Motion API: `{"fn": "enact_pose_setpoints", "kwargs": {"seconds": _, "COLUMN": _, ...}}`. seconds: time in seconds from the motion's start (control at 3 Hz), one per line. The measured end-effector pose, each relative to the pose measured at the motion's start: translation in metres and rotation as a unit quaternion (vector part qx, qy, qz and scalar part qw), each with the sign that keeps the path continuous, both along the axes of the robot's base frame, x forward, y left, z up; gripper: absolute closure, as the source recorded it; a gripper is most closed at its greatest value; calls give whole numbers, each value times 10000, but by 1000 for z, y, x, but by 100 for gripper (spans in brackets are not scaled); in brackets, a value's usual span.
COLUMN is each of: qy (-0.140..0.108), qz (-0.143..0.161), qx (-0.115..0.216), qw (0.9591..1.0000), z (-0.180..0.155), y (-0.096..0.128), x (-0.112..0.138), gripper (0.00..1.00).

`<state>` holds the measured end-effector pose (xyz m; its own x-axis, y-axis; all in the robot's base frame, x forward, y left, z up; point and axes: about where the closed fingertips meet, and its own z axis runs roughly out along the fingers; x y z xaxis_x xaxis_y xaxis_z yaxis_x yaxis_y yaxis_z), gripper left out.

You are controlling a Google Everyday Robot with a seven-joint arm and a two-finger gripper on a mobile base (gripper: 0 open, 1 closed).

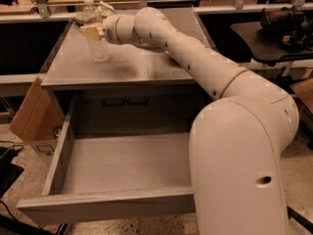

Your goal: Place water bottle into top drawer

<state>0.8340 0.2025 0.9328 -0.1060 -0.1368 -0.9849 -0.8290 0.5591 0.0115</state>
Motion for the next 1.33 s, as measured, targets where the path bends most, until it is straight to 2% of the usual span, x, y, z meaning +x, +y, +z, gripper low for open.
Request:
{"fn": "enact_pose_setpoints", "kwargs": {"seconds": 0.33, "qy": 4, "qz": 57, "qx": -1, "qw": 10000, "z": -1, "y": -10, "x": -4, "gripper": 96}}
{"fn": "enact_pose_setpoints", "kwargs": {"seconds": 0.67, "qy": -147, "qz": 444, "qx": 277, "qw": 9985, "z": 29, "y": -40, "x": -29, "gripper": 100}}
{"fn": "enact_pose_setpoints", "kwargs": {"seconds": 1.0, "qy": -418, "qz": 907, "qx": 559, "qw": 9934, "z": 70, "y": -67, "x": -71, "gripper": 100}}
{"fn": "enact_pose_setpoints", "kwargs": {"seconds": 1.33, "qy": -797, "qz": 1140, "qx": 723, "qw": 9876, "z": 101, "y": -104, "x": -131, "gripper": 100}}
